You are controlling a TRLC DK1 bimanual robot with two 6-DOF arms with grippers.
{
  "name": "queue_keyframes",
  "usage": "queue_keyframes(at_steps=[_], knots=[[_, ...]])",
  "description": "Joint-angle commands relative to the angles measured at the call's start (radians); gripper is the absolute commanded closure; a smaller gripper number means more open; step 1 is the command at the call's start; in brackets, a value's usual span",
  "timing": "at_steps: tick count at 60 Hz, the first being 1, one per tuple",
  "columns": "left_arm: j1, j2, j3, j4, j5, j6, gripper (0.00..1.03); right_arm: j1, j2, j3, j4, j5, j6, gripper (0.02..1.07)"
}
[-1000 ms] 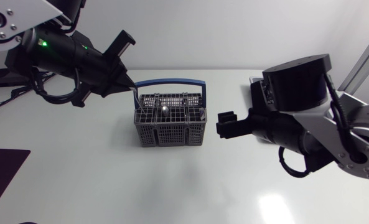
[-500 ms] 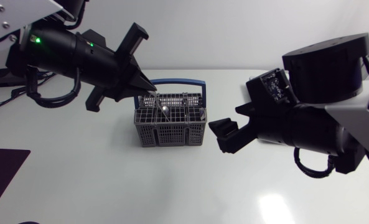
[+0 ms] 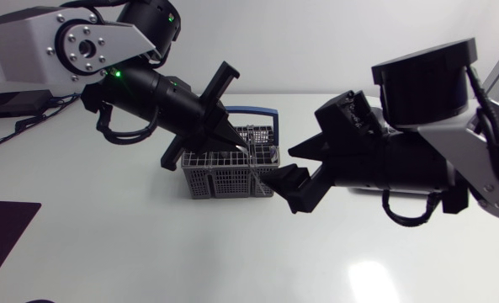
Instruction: Unload the cutlery basket into the drawer organizer.
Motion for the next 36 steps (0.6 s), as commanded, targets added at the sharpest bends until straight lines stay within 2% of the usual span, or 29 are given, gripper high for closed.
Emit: queue_keyframes(at_steps=[1, 13, 27, 36], knots=[[-0.005, 0.022, 0.041, -0.005, 0.023, -0.043, 0.99, -0.003, 0.046, 0.029, 0.023, -0.006, -0.05, 0.07], [-0.002, 0.026, 0.056, -0.008, 0.034, -0.092, 0.99, -0.001, 0.113, 0.015, 0.14, 0.03, -0.12, 0.13], [0.006, 0.039, 0.073, -0.01, 0.034, -0.121, 0.99, 0.014, 0.188, 0.017, 0.196, 0.066, -0.148, 0.17], [0.009, 0.049, 0.074, -0.013, 0.04, -0.134, 0.99, 0.022, 0.205, 0.011, 0.244, 0.087, -0.152, 0.31]])
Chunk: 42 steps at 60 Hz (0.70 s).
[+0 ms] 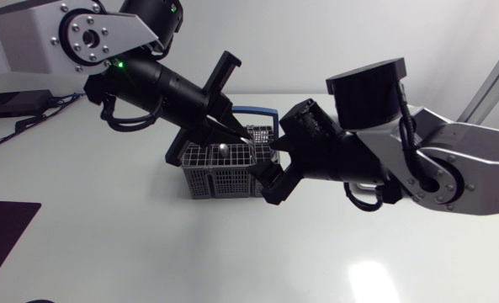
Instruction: Unload the cutlery basket into the drawer organizer.
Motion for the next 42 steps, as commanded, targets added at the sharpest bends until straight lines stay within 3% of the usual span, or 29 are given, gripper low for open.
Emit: queue_keyframes(at_steps=[1, 9, 30, 37, 42], knots=[[0.01, 0.026, 0.031, -0.01, 0.019, -0.04, 0.99, 0.009, 0.017, 0.005, 0.028, 0.016, -0.019, 0.33], [0.01, 0.031, 0.031, -0.014, 0.02, -0.046, 0.99, 0.009, 0.025, 0.003, 0.039, 0.02, -0.033, 0.47], [0.014, 0.029, 0.036, -0.026, 0.039, -0.051, 0.98, 0.019, 0.034, -0.017, 0.085, 0.022, -0.057, 1.01], [0.014, 0.028, 0.037, -0.026, 0.042, -0.051, 0.98, 0.019, 0.034, -0.018, 0.077, 0.022, -0.059, 1.02], [0.019, 0.025, 0.042, -0.026, 0.065, -0.052, 0.84, 0.021, 0.034, -0.021, 0.066, 0.022, -0.059, 1.02]])
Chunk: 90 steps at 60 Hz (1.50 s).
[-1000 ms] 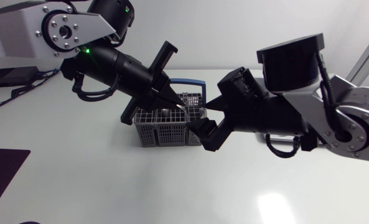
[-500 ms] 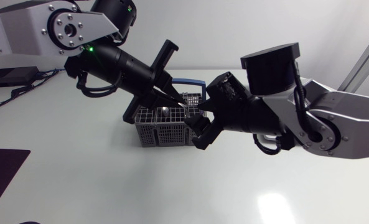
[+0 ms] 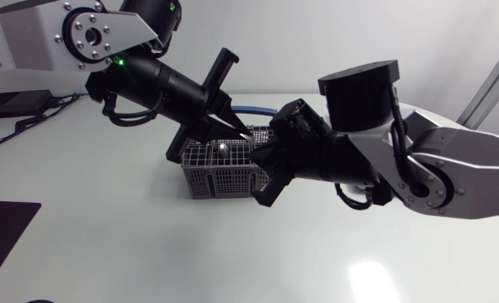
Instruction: Unload the cutlery basket into the drawer organizer.
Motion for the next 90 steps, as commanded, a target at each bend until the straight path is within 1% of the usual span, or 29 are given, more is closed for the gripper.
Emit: queue_keyframes(at_steps=[1, 2, 3, 4, 5, 6, 9, 11, 13, 16, 26, 32, 39, 46, 48, 53, 59, 62, 65, 67, 71, 74, 75, 77, 81, 87, 90], knots=[[0.006, 0.01, 0.028, -0.027, 0.046, -0.03, 0.82, -0.005, 0.014, -0.021, 0.001, 0.015, -0.022, 1.02], [0.006, 0.01, 0.03, -0.027, 0.046, -0.03, 0.79, -0.005, 0.014, -0.021, -0.002, 0.017, -0.023, 1.02], [0.007, 0.01, 0.03, -0.027, 0.046, -0.03, 0.78, -0.005, 0.014, -0.021, -0.002, 0.015, -0.022, 1.02], [0.007, 0.009, 0.034, -0.027, 0.049, -0.03, 0.69, -0.005, 0.014, -0.021, -0.004, 0.015, -0.023, 1.02], [0.007, 0.009, 0.034, -0.027, 0.049, -0.03, 0.68, -0.005, 0.014, -0.021, -0.005, 0.015, -0.022, 1.02], [0.009, 0.009, 0.037, -0.027, 0.052, -0.03, 0.6, -0.005, 0.013, -0.023, -0.008, 0.015, -0.022, 1.02], [0.015, 0.009, 0.048, -0.029, 0.055, -0.03, 0.47, -0.007, 0.011, -0.024, -0.019, 0.014, -0.023, 1.02], [0.018, 0.009, 0.053, -0.029, 0.056, -0.03, 0.41, -0.005, 0.011, -0.026, -0.022, 0.012, -0.023, 1.02], [0.022, 0.007, 0.062, -0.03, 0.059, -0.03, 0.34, -0.005, 0.009, -0.027, -0.03, 0.011, -0.023, 1.02], [0.03, 0.005, 0.074, -0.033, 0.059, -0.03, 0.28, -0.005, 0.005, -0.032, -0.034, 0.009, -0.023, 1.02], [0.072, -0.007, 0.115, -0.044, 0.058, -0.028, 0.15, -0.013, -0.017, -0.049, -0.062, -0.002, -0.033, 1.02], [0.121, -0.005, 0.151, -0.059, 0.049, -0.018, 0.14, -0.056, -0.049, -0.058, -0.099, -0.034, -0.046, 1.02], [0.173, 0.001, 0.166, -0.069, 0.026, 0.001, 0.14, -0.143, -0.096, -0.064, -0.148, -0.118, -0.079, 1.02], [0.207, 0.007, 0.165, -0.07, 0.006, 0.041, 0.14, -0.241, -0.145, -0.069, -0.211, -0.2, -0.14, 1.02], [0.213, 0.013, 0.165, -0.072, -0.011, 0.053, 0.14, -0.267, -0.153, -0.067, -0.226, -0.223, -0.161, 1.02], [0.211, 0.027, 0.166, -0.085, -0.034, 0.111, 0.14, -0.329, -0.17, -0.067, -0.264, -0.253, -0.234, 1.02], [0.203, 0.062, 0.178, -0.136, -0.045, 0.194, 0.14, -0.416, -0.176, -0.064, -0.31, -0.302, -0.321, 1.02], [0.199, 0.073, 0.178, -0.141, -0.063, 0.235, 0.14, -0.458, -0.178, -0.061, -0.33, -0.324, -0.359, 1.02], [0.19, 0.085, 0.174, -0.142, -0.106, 0.308, 0.14, -0.513, -0.173, -0.055, -0.358, -0.361, -0.419, 1.02], [0.185, 0.094, 0.172, -0.142, -0.12, 0.343, 0.13, -0.54, -0.167, -0.052, -0.367, -0.374, -0.456, 1.02], [0.18, 0.108, 0.168, -0.141, -0.126, 0.423, 0.12, -0.589, -0.149, -0.046, -0.389, -0.381, -0.55, 1.02], [0.177, 0.111, 0.163, -0.139, -0.128, 0.459, 0.11, -0.622, -0.132, -0.035, -0.41, -0.39, -0.611, 1.02], [0.174, 0.113, 0.158, -0.138, -0.129, 0.49, 0.1, -0.646, -0.119, -0.021, -0.438, -0.402, -0.657, 1.02], [0.171, 0.113, 0.155, -0.138, -0.132, 0.518, 0.1, -0.671, -0.103, -0.004, -0.467, -0.414, -0.685, 1.02], [0.157, 0.113, 0.143, -0.136, -0.169, 0.577, 0.1, -0.724, -0.06, 0.039, -0.525, -0.44, -0.738, 1.02], [0.144, 0.114, 0.132, -0.135, -0.203, 0.645, 0.09, -0.801, -0.004, 0.077, -0.55, -0.448, -0.824, 1.02], [0.144, 0.119, 0.128, -0.133, -0.214, 0.674, 0.07, -0.841, 0.028, 0.099, -0.557, -0.447, -0.87, 1.02]])
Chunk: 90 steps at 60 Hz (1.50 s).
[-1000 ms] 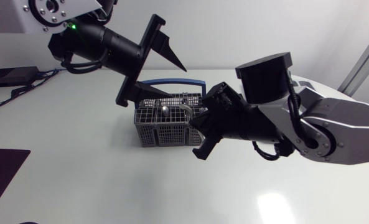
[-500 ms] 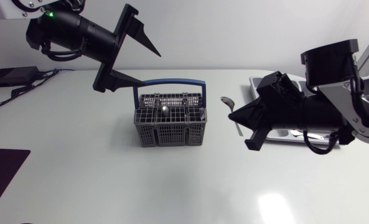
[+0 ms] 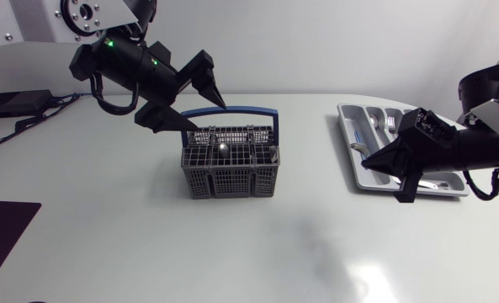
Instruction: Unload the cutlery basket into the drawer organizer.
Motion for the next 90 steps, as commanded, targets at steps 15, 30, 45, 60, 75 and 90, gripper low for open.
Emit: queue_keyframes(at_steps=[15, 30, 45, 60, 75, 90], knots=[[-0.027, 0.024, -0.071, 0.065, -0.064, 0.166, 0.07, -0.211, 0.22, 0.148, -0.045, 0.018, -0.367, 1.02], [-0.085, 0.004, -0.141, 0.149, -0.172, 0.26, 0.07, -0.31, 0.433, 0.235, 0.019, 0.135, -0.567, 1.02], [-0.119, -0.01, -0.178, 0.172, -0.218, 0.317, 0.07, -0.342, 0.575, 0.324, 0.083, 0.27, -0.671, 1.0], [-0.136, -0.024, -0.209, 0.173, -0.248, 0.36, 0.07, -0.387, 0.621, 0.35, 0.099, 0.337, -0.688, 0.87], [-0.147, -0.021, -0.204, 0.178, -0.271, 0.384, 0.07, -0.413, 0.494, 0.295, 0.125, 0.307, -0.64, 0.63], [-0.159, 0.005, -0.194, 0.183, -0.279, 0.389, 0.07, -0.349, 0.261, 0.215, 0.114, 0.205, -0.392, 0.46]])
